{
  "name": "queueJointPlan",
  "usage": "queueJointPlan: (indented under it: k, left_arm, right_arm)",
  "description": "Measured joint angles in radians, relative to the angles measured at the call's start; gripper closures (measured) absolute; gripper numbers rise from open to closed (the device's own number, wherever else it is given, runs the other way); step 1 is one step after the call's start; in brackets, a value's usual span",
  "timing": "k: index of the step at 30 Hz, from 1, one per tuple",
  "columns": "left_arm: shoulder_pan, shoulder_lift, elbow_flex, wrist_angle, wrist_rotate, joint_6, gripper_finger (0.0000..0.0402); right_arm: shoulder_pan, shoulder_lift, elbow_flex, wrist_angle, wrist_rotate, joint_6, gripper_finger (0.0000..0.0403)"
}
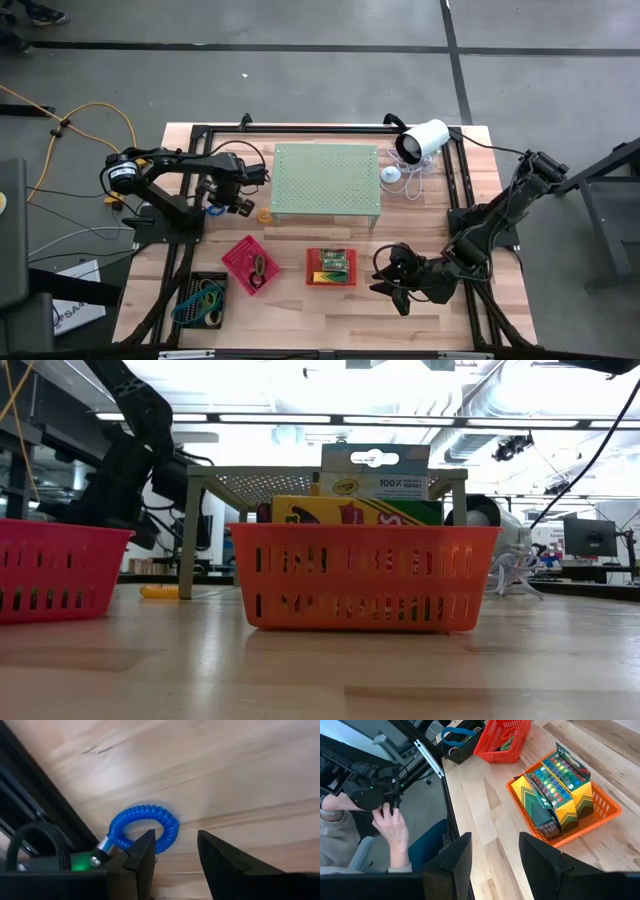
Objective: Pick & Place Office Desk Supplies
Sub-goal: Put the blue spring keychain into the red bin
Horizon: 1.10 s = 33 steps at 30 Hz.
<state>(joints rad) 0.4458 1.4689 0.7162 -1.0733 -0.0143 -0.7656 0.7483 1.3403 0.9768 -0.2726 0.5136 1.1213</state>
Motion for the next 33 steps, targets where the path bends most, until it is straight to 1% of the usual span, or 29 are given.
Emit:
queueJointPlan:
  k: [6, 12, 17, 24, 27, 33]
  left_arm:
    - [0.0, 0.0, -0.001, -0.003, -0.002, -0.1, 0.0261]
    - [0.0, -0.002, -0.049, 0.023, -0.016, -0.167, 0.0261]
    - [0.0, -0.003, -0.057, 0.032, -0.014, -0.166, 0.0261]
    - [0.0, -0.002, -0.059, 0.036, -0.015, -0.115, 0.0264]
    - [0.0, -0.002, -0.059, 0.038, -0.015, -0.114, 0.0274]
    - [0.0, -0.001, -0.06, 0.047, -0.01, -0.087, 0.0306]
  right_arm:
    - [0.0, 0.0, 0.0, 0.0, 0.0, 0.0, 0.0252]
    - [0.0, 0.0, 0.0, 0.0, 0.0, 0.0, 0.0252]
    - [0.0, 0.0, 0.0, 0.0, 0.0, 0.0, 0.0252]
    - [0.0, 0.0, 0.0, 0.0, 0.0, 0.0, 0.0252]
    - [0.0, 0.0, 0.0, 0.0, 0.0, 0.0, 0.0252]
    - [0.0, 0.0, 0.0, 0.0, 0.0, 0.0, 0.0252]
